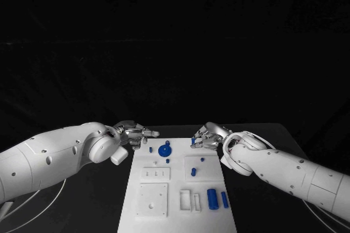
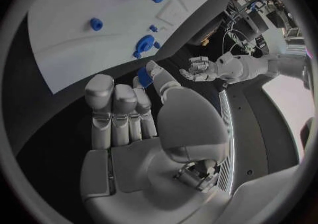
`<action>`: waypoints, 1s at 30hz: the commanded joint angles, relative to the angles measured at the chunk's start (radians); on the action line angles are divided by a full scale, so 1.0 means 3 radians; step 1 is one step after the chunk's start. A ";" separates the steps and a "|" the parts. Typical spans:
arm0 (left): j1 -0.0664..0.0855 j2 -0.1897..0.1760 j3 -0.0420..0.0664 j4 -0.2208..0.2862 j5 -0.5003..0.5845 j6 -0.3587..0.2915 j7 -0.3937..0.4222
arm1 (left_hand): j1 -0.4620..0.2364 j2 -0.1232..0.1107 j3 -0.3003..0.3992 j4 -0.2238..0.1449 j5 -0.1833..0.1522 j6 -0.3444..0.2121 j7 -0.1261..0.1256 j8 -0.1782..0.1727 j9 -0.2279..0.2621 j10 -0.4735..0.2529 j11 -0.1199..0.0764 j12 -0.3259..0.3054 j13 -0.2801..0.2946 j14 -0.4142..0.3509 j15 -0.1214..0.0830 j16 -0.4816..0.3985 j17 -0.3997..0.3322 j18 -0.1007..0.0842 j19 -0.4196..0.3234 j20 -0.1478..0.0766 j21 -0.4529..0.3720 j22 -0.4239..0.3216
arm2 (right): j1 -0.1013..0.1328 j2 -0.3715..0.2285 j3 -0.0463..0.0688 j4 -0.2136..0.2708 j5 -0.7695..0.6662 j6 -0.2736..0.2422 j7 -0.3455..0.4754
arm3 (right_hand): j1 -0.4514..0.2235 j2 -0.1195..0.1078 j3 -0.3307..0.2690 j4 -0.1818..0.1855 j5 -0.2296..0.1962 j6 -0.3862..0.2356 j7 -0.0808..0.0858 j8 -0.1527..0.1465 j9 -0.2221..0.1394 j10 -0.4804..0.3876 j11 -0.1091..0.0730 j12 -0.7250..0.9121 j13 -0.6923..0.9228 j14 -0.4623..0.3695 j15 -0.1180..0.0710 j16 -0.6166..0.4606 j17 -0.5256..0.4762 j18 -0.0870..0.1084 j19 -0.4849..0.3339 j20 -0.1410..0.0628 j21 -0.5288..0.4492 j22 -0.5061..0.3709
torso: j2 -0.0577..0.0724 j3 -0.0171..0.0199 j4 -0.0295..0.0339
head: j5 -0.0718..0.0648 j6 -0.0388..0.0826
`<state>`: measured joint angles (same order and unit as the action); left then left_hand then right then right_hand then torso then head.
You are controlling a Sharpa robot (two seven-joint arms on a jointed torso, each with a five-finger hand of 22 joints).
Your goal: Assemble the parts on the task board
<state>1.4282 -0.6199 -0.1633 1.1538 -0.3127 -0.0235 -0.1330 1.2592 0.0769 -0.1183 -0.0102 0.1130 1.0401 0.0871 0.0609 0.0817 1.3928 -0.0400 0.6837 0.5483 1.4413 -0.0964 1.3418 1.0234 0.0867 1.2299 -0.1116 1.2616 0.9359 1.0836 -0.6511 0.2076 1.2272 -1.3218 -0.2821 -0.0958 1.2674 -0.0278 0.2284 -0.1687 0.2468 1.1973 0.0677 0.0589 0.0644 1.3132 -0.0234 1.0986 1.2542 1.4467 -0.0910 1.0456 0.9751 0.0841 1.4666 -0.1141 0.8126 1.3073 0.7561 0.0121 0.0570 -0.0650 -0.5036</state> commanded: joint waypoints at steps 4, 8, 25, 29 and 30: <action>0.0016 0.0067 0.0000 0.0080 -0.0152 0.0127 -0.0343 | -0.0058 -0.0045 0.0014 0.0009 -0.0034 0.0082 -0.0022 0.0009 0.0056 0.0038 -0.0009 0.0076 0.0133 0.0036 -0.0007 0.0068 0.0143 0.0000 0.0112 -0.0008 0.0087 0.0304 | 0.0002 0.0060 0.0002 0.0116 -0.0155 0.0097 -0.0279 | 0.0009 -0.0022 0.0018 0.0003 -0.0015 -0.0027 0.0001 0.0011 0.0006 0.0022 0.0000 0.0007 0.0005 0.0002 -0.0006 0.0017 0.0004 -0.0017 0.0194 0.0000 0.0012 0.0082 | -0.0006 0.0002 -0.0015 | 0.0013 -0.0022; 0.0016 0.0092 -0.0001 0.0124 -0.0183 0.0111 -0.0443 | -0.0132 -0.0094 0.0014 0.0047 -0.0076 0.0242 -0.0074 0.0014 0.0243 0.0036 -0.0032 0.0045 0.0145 0.0033 -0.0026 0.0038 0.0126 -0.0010 0.0105 -0.0029 0.0031 0.0346 | 0.0002 0.0095 0.0002 0.0161 -0.0207 0.0087 -0.0325 | 0.0005 -0.0043 0.0045 0.0021 -0.0014 -0.0031 0.0001 0.0011 0.0006 0.0020 -0.0002 0.0004 0.0007 0.0002 -0.0005 0.0014 0.0000 -0.0013 0.0194 0.0001 0.0010 0.0073 | -0.0001 -0.0001 -0.0011 | 0.0018 -0.0029; 0.0016 0.0200 -0.0001 0.0214 -0.0341 0.0196 -0.0741 | -0.0475 -0.0219 0.0075 0.0364 -0.0198 -0.0061 -0.0022 0.0011 0.0352 0.0023 0.0005 0.0021 0.0168 0.0033 -0.0001 -0.0009 0.0083 -0.0006 0.0136 -0.0007 -0.0139 0.0507 | 0.0002 0.0242 0.0001 0.0258 -0.0315 0.0098 -0.0402 | -0.0001 -0.0057 0.0054 0.0042 -0.0007 -0.0032 0.0001 0.0011 0.0006 0.0021 -0.0002 0.0002 0.0006 0.0001 -0.0006 0.0010 -0.0004 -0.0012 0.0193 0.0001 0.0004 0.0063 | -0.0009 -0.0012 -0.0002 | 0.0013 -0.0041; 0.0016 0.0218 -0.0001 0.0214 -0.0365 0.0181 -0.0744 | -0.0501 -0.0230 0.0104 0.0396 -0.0199 -0.0058 -0.0024 0.0009 0.0352 0.0020 0.0004 0.0022 0.0168 0.0034 -0.0001 -0.0008 0.0081 -0.0006 0.0147 -0.0006 -0.0172 0.0551 | 0.0002 0.0272 0.0000 0.0262 -0.0318 0.0111 -0.0399 | -0.0001 -0.0057 0.0054 0.0042 -0.0007 -0.0032 0.0001 0.0011 0.0006 0.0021 -0.0002 0.0002 0.0006 0.0001 -0.0006 0.0010 -0.0004 -0.0012 0.0193 0.0001 0.0004 0.0063 | -0.0007 -0.0014 -0.0004 | 0.0022 -0.0031; 0.0016 0.0221 -0.0001 0.0214 -0.0368 0.0178 -0.0744 | -0.0509 -0.0223 0.0113 0.0406 -0.0198 -0.0054 -0.0025 0.0011 0.0353 0.0019 0.0004 0.0022 0.0168 0.0034 -0.0001 -0.0008 0.0080 -0.0006 0.0152 -0.0006 -0.0188 0.0572 | 0.0002 0.0277 0.0000 0.0267 -0.0329 0.0113 -0.0397 | -0.0001 -0.0057 0.0054 0.0042 -0.0007 -0.0032 0.0001 0.0011 0.0006 0.0021 -0.0002 0.0002 0.0006 0.0001 -0.0006 0.0010 -0.0004 -0.0012 0.0193 0.0001 0.0004 0.0063 | -0.0005 -0.0014 -0.0005 | 0.0025 -0.0028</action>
<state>1.4286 -0.5571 -0.1643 1.2159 -0.4020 0.0184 -0.3420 1.1161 0.0125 -0.0854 0.1082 0.0571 1.0286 0.0800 0.0629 0.1879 1.3974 -0.0439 0.6939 0.5980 1.4509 -0.0999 1.3423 1.0482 0.0860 1.2687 -0.1109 1.2085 1.1046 1.0841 -0.5698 0.2074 1.3037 -1.4007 -0.2663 -0.2101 1.2650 -0.0388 0.2406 -0.1560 0.2468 1.1931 0.0688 0.0578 0.0654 1.3131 -0.0232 1.0985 1.2555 1.4465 -0.0906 1.0456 0.9749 0.0842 1.4665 -0.1140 0.8124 1.3079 0.7539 0.0081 0.0558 -0.0599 -0.5142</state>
